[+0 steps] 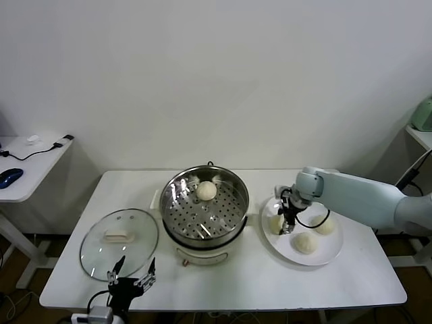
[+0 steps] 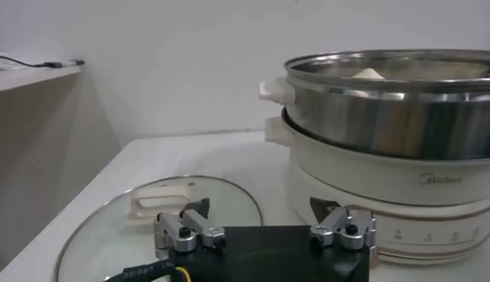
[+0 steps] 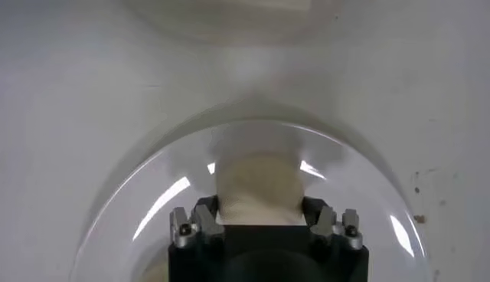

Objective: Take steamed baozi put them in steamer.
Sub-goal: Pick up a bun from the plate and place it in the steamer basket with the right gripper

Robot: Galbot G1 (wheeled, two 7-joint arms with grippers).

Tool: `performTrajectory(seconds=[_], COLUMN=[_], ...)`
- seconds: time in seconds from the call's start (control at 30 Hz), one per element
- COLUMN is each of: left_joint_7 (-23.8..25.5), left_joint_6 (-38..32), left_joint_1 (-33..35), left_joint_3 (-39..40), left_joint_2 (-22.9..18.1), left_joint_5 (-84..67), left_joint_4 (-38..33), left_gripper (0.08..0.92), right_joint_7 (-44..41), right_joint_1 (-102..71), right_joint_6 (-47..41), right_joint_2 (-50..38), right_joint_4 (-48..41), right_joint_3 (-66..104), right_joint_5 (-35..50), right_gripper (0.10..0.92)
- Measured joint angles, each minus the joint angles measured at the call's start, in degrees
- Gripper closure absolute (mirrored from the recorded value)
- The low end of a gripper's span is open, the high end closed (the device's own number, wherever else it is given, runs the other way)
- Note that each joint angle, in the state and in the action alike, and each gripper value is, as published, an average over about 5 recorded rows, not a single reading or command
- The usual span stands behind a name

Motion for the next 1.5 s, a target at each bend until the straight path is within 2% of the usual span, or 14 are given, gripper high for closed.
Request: performTrajectory(seconds=[0.37,0.6,0.83,1.13,1.5], left_joint_7=[0.16,0.17,0.18,0.13,0.19], left_joint_6=[0.07,0.47,0.69,0.95,1.22], left_joint_1=[0.46,0.08,0.19,0.7,1.07], left_joint_3=[0.45,0.49,0.78,0.51,0.73], left_joint_2=[-0.22,0.09,0.15,-0.3,-0.61], left_joint_5=[0.81,0.77,0.67,0.56,0.8], left_joint_4=[-0.86,-1.62,-2.52,-3.57,-3.97], left_gripper=[0.177,0.177,0.177,0.177,0.177], right_joint_7=[-3.21,-4.03,-0.1,7.53,14.24], right_joint_1=[12.51,26.71,35.1,34.48,25.33], right_joint_6=[1.78,1.16,-2.64,-8.46,-12.6], right_joint_2=[-1.88,-0.74,3.77,13.9,23.81], right_joint_4=[3.61,8.61,16.8,20.92,15.85], right_joint_3=[-6.24,-12.2,-12.54,-9.63,-7.44], right_joint_5=[4.86,13.69,24.15,31.15,29.88], right_gripper=[0.355,0.355,0.355,0.355,0.355])
